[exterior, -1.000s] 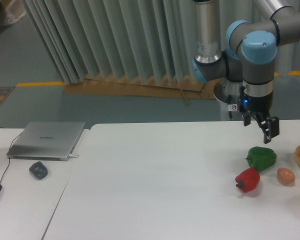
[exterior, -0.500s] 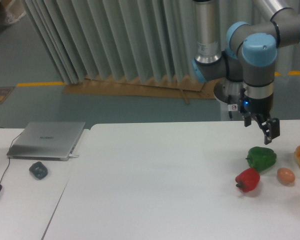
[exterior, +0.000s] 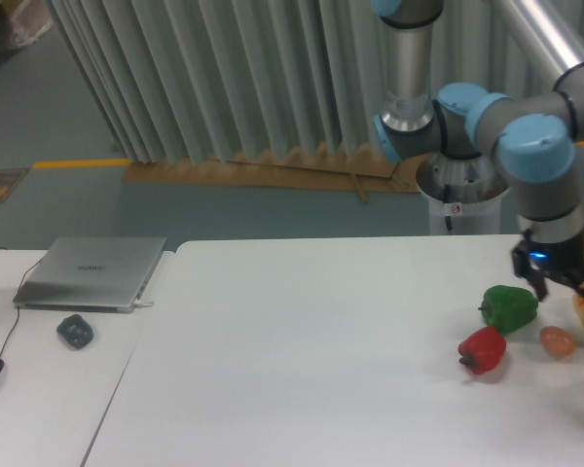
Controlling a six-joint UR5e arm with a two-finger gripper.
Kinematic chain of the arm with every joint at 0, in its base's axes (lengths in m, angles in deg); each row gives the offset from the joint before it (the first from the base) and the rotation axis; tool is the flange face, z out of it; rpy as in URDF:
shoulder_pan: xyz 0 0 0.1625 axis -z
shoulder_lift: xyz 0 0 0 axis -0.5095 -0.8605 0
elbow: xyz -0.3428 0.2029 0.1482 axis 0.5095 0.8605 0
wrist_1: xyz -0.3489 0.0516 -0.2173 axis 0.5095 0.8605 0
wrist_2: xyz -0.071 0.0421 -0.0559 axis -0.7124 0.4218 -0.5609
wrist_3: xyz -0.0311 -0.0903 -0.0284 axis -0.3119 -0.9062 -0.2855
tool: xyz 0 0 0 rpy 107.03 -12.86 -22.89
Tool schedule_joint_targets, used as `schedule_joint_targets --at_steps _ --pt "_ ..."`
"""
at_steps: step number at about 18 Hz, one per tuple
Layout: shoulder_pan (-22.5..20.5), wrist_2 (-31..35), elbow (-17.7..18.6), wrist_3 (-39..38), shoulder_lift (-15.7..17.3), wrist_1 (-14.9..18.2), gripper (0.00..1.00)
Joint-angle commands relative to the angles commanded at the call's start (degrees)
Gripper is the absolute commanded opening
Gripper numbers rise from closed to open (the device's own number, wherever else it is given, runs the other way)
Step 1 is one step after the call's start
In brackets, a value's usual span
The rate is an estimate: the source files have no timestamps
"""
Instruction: Place the yellow pepper in a basket
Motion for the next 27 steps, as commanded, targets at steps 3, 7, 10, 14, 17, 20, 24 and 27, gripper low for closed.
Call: schedule_joint_targets --at_steps 3,7,10,14,17,20,24,27 --pt "-1.77 1.22 1.23 -6.71 -1.39 -0.62 1.00" --pt "-0.37 2.02 2.73 -14.61 -3.41 -1.59 1.00" --pt "0.60 2.02 2.21 -16.66 -6.57 -1.59 1.00" --pt "0.60 1.50 1.77 -17.09 -8.51 -1.33 1.00" --pt "0.60 0.97 1.59 -17.80 -9.04 -1.33 1.00" --pt "0.69 0.44 1.67 -17.98 -9.30 -1.41 1.00" --pt "0.69 -0.70 1.67 -20.09 -10.09 -1.41 1.00" --pt "0.43 -0.70 1.67 -19.38 -10.97 -1.59 1.00"
